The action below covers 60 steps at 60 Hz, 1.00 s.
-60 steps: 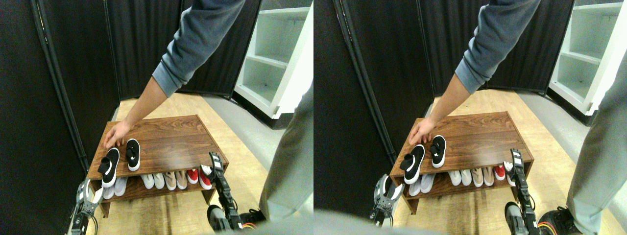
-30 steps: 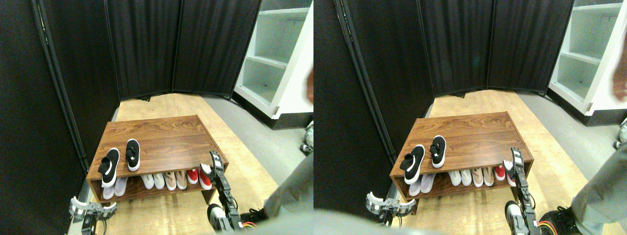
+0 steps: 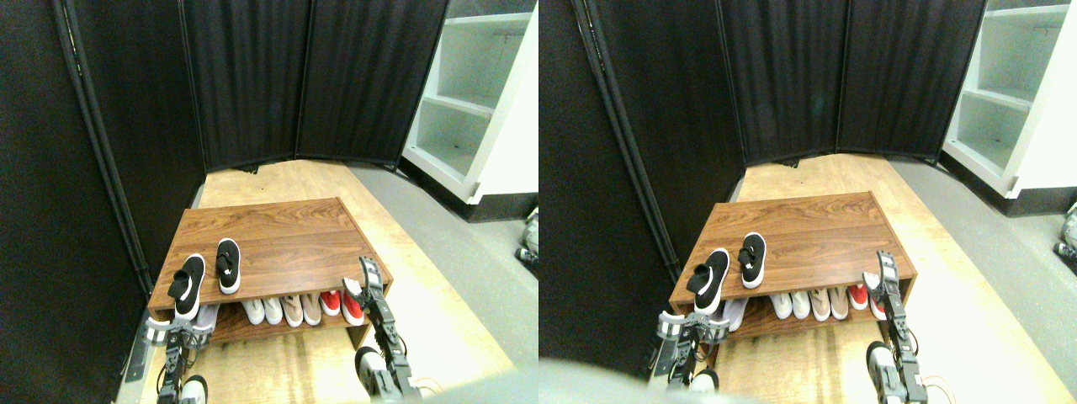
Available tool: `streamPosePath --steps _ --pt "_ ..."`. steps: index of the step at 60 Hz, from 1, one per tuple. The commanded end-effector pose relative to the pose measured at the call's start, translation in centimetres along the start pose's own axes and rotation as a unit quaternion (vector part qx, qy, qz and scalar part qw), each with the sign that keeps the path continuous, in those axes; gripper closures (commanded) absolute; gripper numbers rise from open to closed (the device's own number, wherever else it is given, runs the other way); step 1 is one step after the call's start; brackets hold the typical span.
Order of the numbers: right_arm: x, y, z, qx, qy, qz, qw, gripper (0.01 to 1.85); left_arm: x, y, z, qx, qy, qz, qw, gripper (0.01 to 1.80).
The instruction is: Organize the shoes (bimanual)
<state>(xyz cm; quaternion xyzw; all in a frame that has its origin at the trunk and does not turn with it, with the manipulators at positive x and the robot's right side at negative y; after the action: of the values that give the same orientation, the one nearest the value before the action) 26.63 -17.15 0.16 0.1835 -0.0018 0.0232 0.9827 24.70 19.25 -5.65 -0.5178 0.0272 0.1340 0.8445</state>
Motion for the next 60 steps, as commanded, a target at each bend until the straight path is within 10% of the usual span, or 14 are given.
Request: streamPosePath --steps 1,60 --pt "0.4 0.2 0.3 0.004 -0.009 0.004 1.000 1.38 1.0 -0.4 -0.4 -0.012 -0.018 -0.022 1.000 0.17" --pt "-0.7 -0.4 0.8 0.003 -0.005 -0.005 1.000 1.38 4.4 -1.0 -0.9 -0.011 -0.002 -0.033 0.999 0.31"
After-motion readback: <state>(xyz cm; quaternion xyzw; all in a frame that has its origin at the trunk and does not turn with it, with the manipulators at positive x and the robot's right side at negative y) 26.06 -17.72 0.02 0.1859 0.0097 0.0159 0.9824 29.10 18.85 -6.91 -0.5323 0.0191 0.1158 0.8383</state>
